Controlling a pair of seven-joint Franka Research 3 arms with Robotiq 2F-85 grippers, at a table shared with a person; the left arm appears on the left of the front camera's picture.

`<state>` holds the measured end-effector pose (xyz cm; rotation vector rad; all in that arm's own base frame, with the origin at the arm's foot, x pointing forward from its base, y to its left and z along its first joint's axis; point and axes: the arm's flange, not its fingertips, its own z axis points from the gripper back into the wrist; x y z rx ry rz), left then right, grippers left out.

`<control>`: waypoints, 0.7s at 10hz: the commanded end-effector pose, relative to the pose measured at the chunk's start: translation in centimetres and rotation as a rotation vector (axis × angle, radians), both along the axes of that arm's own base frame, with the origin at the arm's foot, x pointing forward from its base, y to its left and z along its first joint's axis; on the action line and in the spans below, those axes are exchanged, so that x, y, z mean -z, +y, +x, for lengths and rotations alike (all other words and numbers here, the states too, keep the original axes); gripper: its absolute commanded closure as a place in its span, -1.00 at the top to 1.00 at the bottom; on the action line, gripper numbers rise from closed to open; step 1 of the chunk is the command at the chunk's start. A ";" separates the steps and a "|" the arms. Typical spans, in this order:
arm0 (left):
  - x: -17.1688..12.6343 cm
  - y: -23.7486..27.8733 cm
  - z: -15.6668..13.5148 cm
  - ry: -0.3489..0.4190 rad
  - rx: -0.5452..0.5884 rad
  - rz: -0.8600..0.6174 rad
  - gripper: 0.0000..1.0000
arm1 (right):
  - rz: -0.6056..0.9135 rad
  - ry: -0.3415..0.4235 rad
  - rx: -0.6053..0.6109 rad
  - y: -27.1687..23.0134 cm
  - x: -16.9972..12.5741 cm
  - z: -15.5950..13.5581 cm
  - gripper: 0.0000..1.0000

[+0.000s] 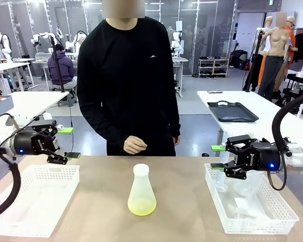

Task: Prepare the solutions needed for the experiment.
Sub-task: When the human places the Big flask in the center of the table, pick up the Big flask and place it in the left Organizing basket.

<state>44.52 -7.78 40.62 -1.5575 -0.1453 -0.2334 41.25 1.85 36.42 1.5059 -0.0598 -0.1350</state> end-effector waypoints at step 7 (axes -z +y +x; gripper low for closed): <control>-2.6 -4.5 1.2 -0.623 0.171 0.120 1.00 | 0.000 -0.001 -0.003 0.0 0.0 0.0 0.27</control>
